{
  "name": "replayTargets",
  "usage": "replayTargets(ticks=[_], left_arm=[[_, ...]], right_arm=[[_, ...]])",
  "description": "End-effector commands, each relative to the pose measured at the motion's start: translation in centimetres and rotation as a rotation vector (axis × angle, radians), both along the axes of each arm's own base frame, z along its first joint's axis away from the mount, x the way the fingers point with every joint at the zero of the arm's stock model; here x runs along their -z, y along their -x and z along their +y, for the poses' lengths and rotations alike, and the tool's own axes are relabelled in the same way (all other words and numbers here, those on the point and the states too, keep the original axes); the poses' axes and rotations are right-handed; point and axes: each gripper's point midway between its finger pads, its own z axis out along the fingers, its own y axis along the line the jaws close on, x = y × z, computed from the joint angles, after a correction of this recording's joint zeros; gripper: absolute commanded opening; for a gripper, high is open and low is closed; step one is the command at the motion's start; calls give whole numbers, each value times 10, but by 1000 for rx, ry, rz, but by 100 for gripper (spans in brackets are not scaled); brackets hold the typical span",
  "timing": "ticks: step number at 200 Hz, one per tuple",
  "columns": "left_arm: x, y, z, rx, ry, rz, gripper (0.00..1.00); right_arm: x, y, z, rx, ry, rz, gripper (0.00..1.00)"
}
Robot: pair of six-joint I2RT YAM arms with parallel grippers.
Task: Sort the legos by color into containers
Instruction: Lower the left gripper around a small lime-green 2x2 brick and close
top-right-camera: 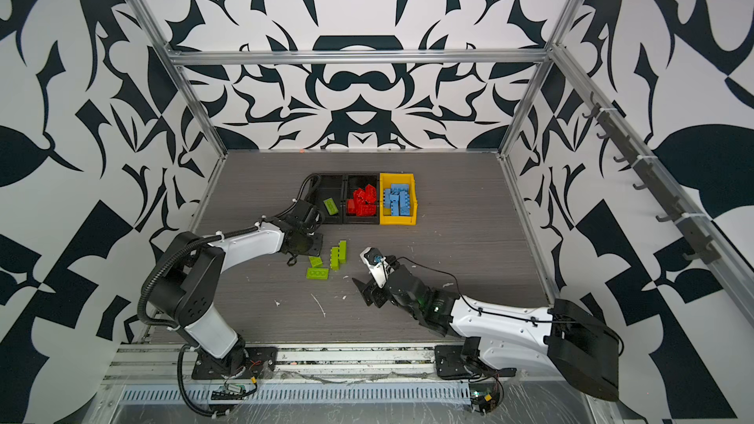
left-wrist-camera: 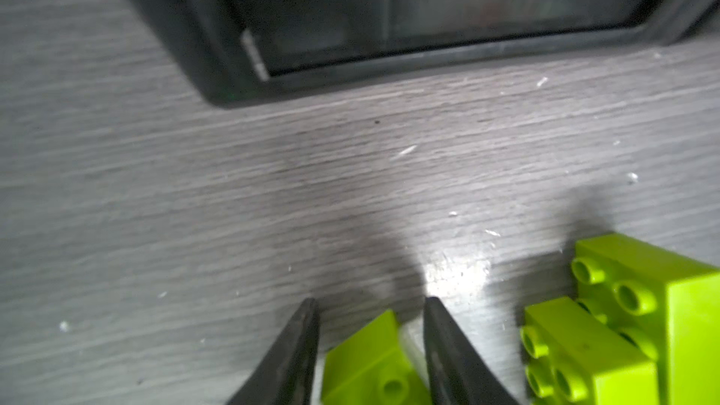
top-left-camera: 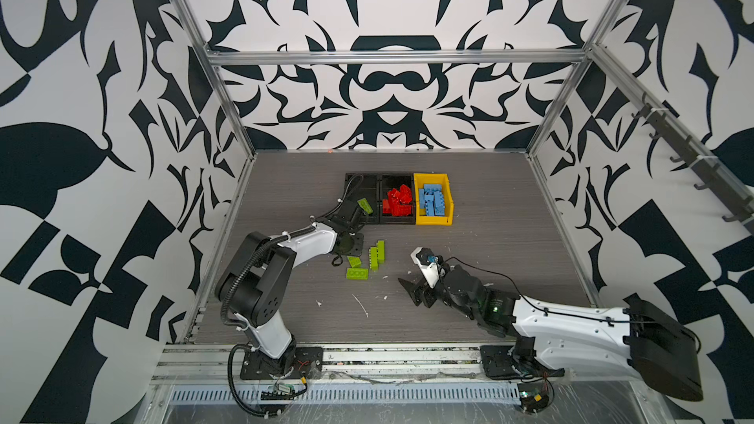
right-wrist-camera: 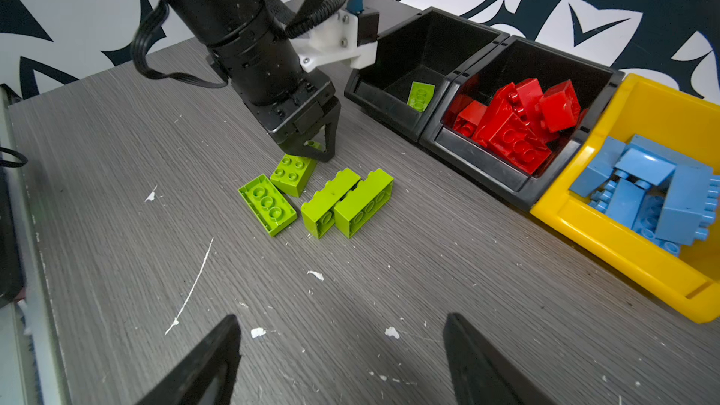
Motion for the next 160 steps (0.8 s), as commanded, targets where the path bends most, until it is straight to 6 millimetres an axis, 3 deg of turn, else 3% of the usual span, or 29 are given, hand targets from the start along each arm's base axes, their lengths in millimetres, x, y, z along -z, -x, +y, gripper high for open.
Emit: replayTargets(ticks=[1, 52, 96, 100, 109, 134, 160], left_arm=[[4, 3, -1, 9, -3, 33, 39], [-5, -7, 1, 17, -32, 5, 25], [-15, -12, 0, 20, -39, -1, 22], [-17, -13, 0, 18, -42, -1, 24], [-22, -13, 3, 11, -54, -6, 44], [-29, 1, 11, -9, -53, 13, 59], [-28, 22, 17, -23, -33, 48, 64]], right_arm=[[-22, -5, 9, 0, -48, -35, 84], [-22, -5, 9, -1, -47, -33, 84], [-21, -5, 10, -3, -46, -31, 84], [-21, -5, 10, -3, -45, -30, 84], [-21, -5, 10, -3, -45, -31, 84], [-22, -5, 10, 0, -45, -32, 84], [-22, -5, 10, -1, -45, -33, 84]])
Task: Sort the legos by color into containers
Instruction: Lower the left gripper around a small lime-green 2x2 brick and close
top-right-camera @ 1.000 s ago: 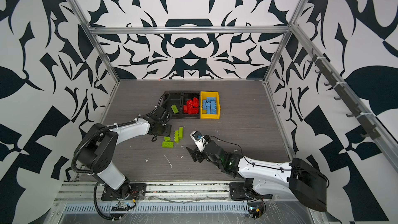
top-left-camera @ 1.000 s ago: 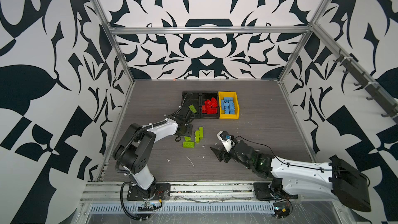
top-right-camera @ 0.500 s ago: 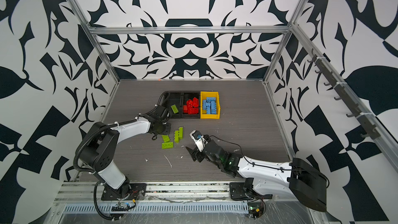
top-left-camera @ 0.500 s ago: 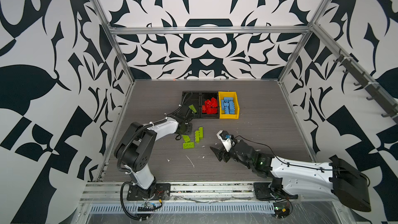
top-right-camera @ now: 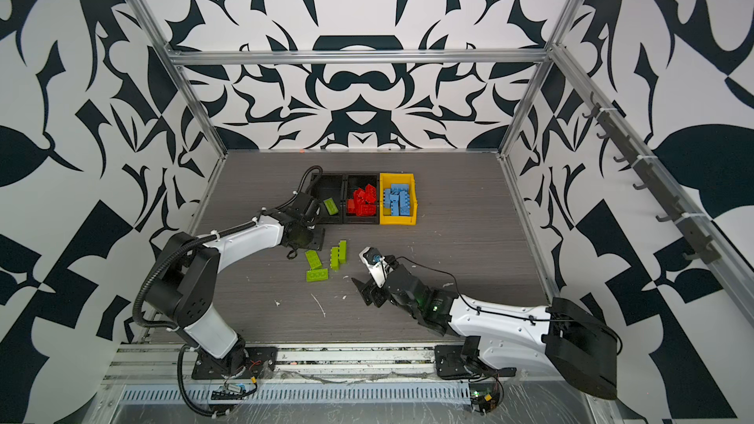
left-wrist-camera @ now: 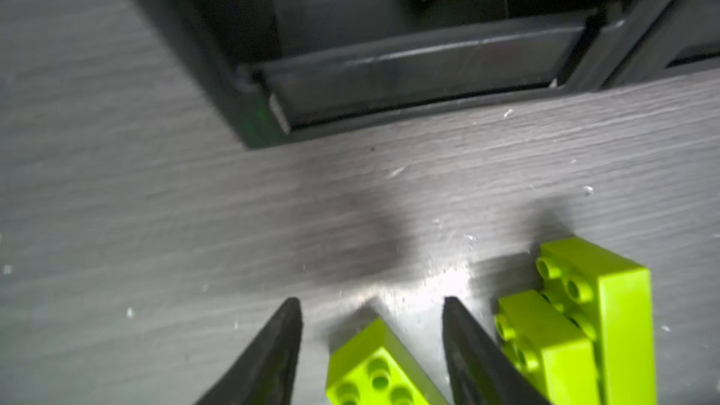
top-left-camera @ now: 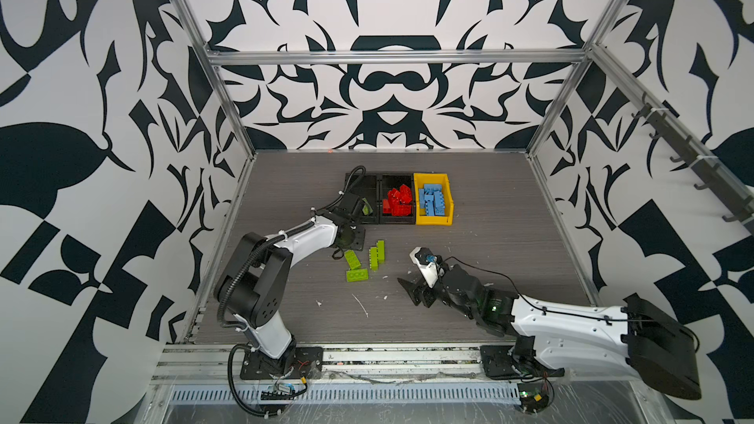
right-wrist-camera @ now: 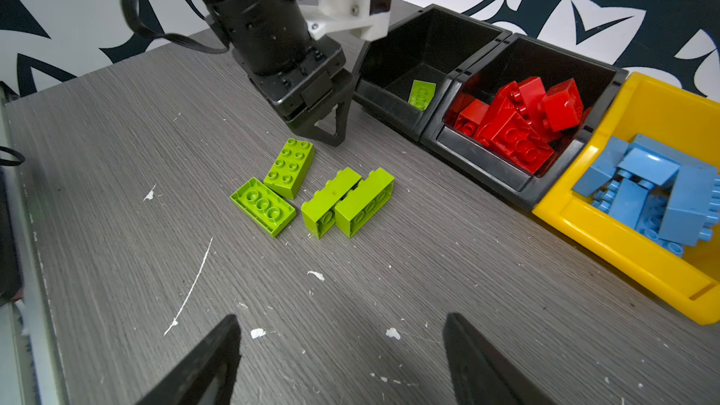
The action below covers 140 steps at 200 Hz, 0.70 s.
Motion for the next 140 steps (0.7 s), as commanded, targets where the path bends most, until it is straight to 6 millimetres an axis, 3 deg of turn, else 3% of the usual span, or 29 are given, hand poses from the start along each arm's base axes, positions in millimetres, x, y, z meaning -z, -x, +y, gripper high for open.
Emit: replayTargets(ticks=[1, 47, 140], left_arm=[[-1, 27, 14, -26, -4, 58, 64], [-5, 41, 20, -33, 19, 45, 65], [27, 32, -1, -13, 73, 107, 65]], right_arm=[[-23, -5, 8, 0, -51, -37, 84], [-23, -5, 7, 3, -49, -39, 84], [-21, -5, 8, 0, -43, -34, 84]])
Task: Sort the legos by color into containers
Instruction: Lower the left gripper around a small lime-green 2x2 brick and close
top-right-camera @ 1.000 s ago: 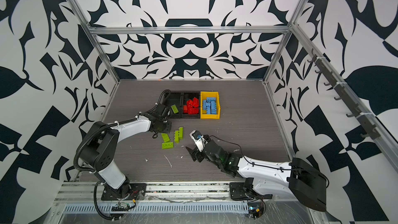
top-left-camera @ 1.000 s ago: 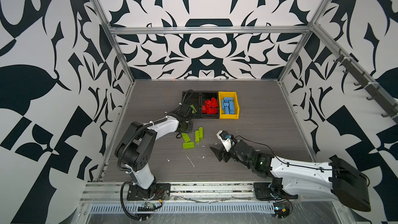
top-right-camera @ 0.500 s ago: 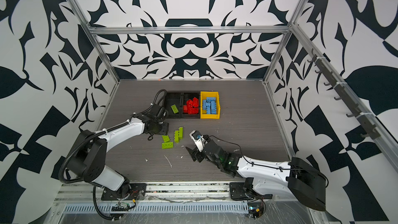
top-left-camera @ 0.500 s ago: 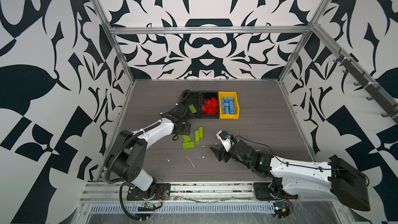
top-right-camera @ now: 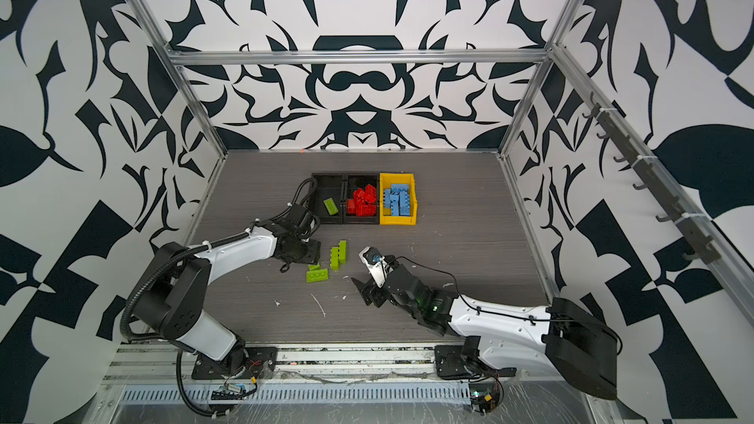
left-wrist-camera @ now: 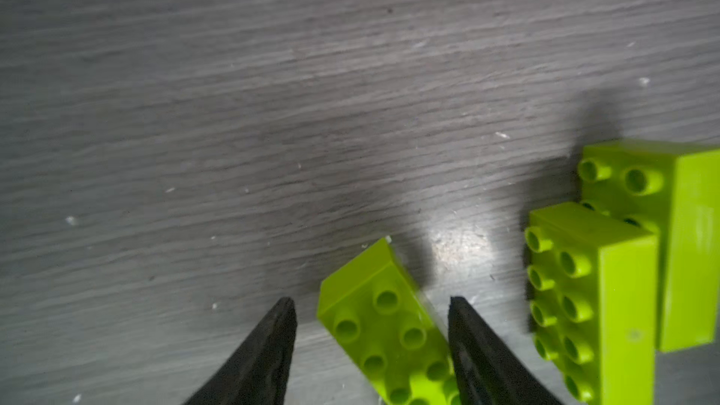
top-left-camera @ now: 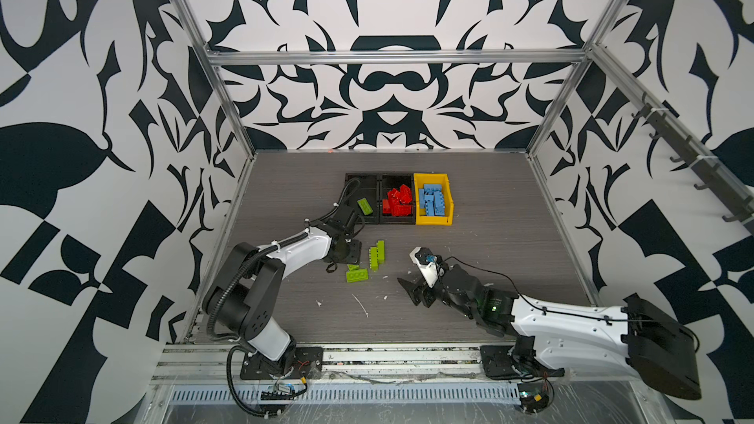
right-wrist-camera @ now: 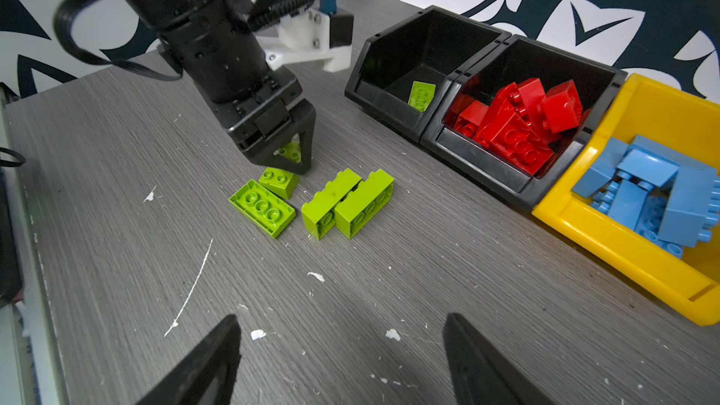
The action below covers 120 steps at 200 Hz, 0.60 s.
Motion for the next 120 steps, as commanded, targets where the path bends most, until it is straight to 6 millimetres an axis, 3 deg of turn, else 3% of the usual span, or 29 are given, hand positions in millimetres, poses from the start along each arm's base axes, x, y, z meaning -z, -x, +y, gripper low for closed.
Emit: replayTargets(ticks=[1, 44, 74, 120], left_arm=[[1, -7, -11, -4, 47, 1, 65], [7, -18, -18, -2, 49, 12, 60], [15, -13, -15, 7, 22, 36, 56], [9, -11, -13, 42, 2, 7, 55]], right_arm=[[-20, -5, 8, 0, -41, -33, 84], [-20, -5, 8, 0, -39, -33, 84], [-20, -5, 9, -3, -40, -31, 84], [-20, -5, 9, -2, -39, -32, 84]])
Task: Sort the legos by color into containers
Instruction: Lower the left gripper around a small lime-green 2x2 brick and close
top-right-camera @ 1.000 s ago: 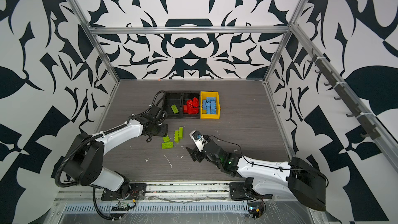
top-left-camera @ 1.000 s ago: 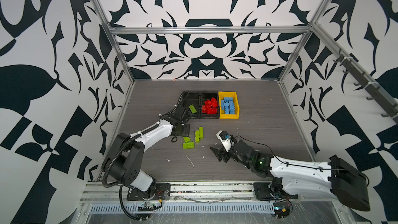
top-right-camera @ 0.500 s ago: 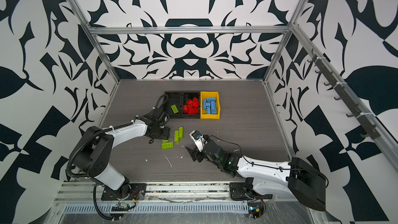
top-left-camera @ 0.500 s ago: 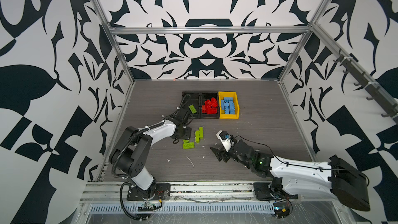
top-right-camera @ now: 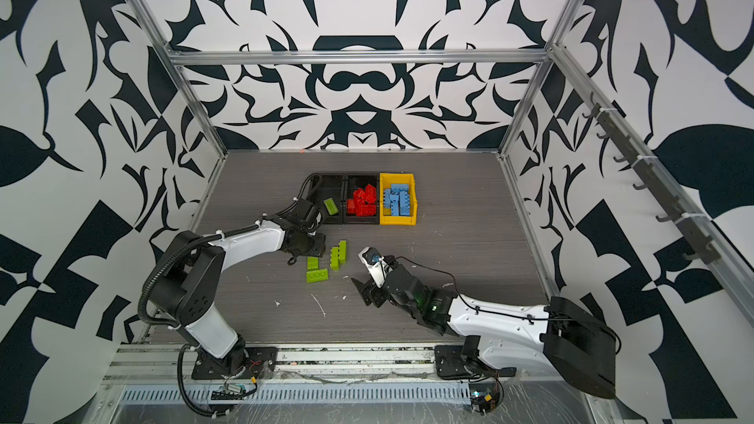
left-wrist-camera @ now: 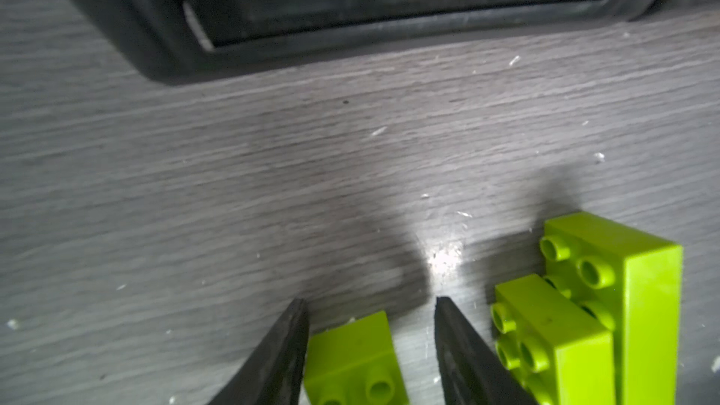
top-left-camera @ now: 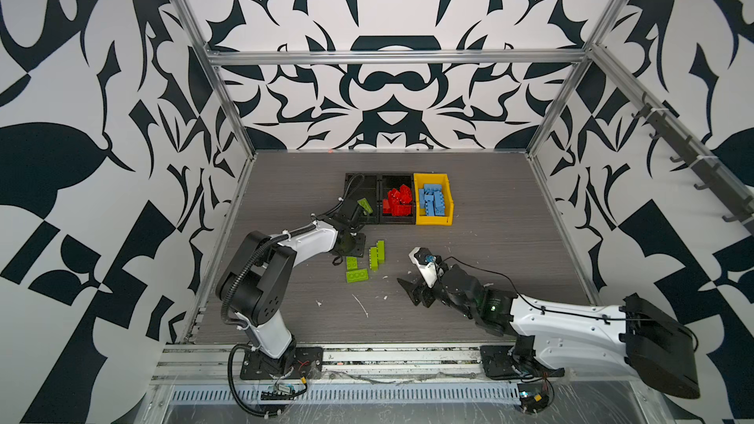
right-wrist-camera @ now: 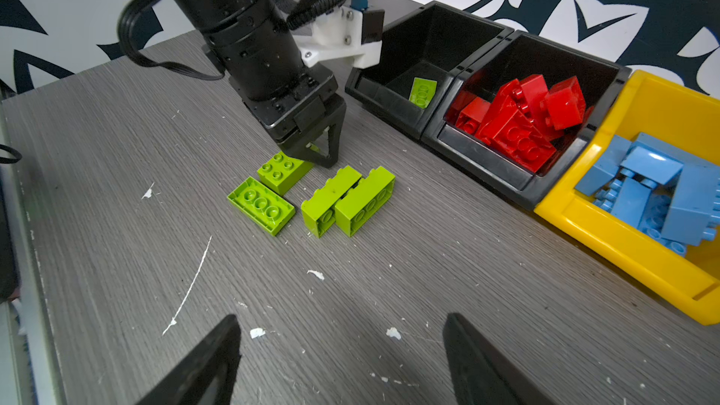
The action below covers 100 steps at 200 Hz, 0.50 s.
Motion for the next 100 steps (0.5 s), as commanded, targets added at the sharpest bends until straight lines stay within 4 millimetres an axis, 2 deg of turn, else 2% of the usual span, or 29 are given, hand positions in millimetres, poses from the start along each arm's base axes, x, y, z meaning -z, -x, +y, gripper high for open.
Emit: replayTargets(ticks=[1, 50, 100], left_arm=[[8, 15, 6, 22, -39, 41, 55], [-2, 29, 18, -2, -81, 32, 60], [-2, 33, 17, 2, -79, 36, 59]], right_arm=[[-23, -5, 8, 0, -48, -37, 84], [-21, -5, 9, -2, -42, -34, 84], [-22, -5, 9, -1, -41, -37, 84]])
